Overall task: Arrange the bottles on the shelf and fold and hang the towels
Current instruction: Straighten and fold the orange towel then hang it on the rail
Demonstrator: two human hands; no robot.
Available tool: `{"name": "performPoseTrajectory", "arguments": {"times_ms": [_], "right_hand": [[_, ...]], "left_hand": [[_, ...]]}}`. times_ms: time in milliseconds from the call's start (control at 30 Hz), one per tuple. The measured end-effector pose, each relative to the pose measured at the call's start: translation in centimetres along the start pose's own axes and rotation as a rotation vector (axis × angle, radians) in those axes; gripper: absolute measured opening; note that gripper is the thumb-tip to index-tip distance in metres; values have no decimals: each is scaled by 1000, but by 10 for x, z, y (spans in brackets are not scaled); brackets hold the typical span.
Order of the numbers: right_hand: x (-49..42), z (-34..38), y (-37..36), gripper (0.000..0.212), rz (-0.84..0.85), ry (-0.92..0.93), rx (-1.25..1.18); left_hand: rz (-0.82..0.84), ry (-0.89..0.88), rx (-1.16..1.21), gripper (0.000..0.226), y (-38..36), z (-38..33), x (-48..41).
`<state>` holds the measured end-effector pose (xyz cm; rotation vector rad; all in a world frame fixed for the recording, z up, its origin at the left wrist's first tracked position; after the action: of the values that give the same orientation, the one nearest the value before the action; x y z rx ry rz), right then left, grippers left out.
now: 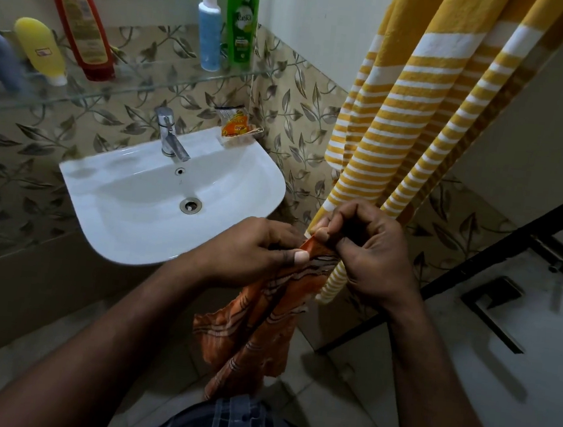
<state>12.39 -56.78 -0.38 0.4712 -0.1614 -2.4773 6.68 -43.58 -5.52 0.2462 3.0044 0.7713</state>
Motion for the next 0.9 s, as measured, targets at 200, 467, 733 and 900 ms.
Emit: {"name": "performPoseTrajectory", "arguments": {"times_ms": [200,467,733,900], "right_hand": [[2,3,6,34,-5,9,-7],[0,12,14,39,-101,75,73],[0,26,20,38,-137,141,138],[-1,33,27,38,-173,180,202]], "left_hand": [[-215,-90,-258,24,10,-11,0],[-408,-262,-657,48,12,-40,15],[-561,-141,101,17,21,-14,17],[-643,-180,105,17,24,-20,19]]}}
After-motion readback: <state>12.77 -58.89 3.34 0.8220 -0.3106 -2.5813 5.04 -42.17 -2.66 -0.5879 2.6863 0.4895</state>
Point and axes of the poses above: each hand's wrist, its own x-axis away from the middle knuckle, its own y-axis out of the back of the hand, z = x × y, the point moved 9 cm from there along -x, towards the middle knuckle
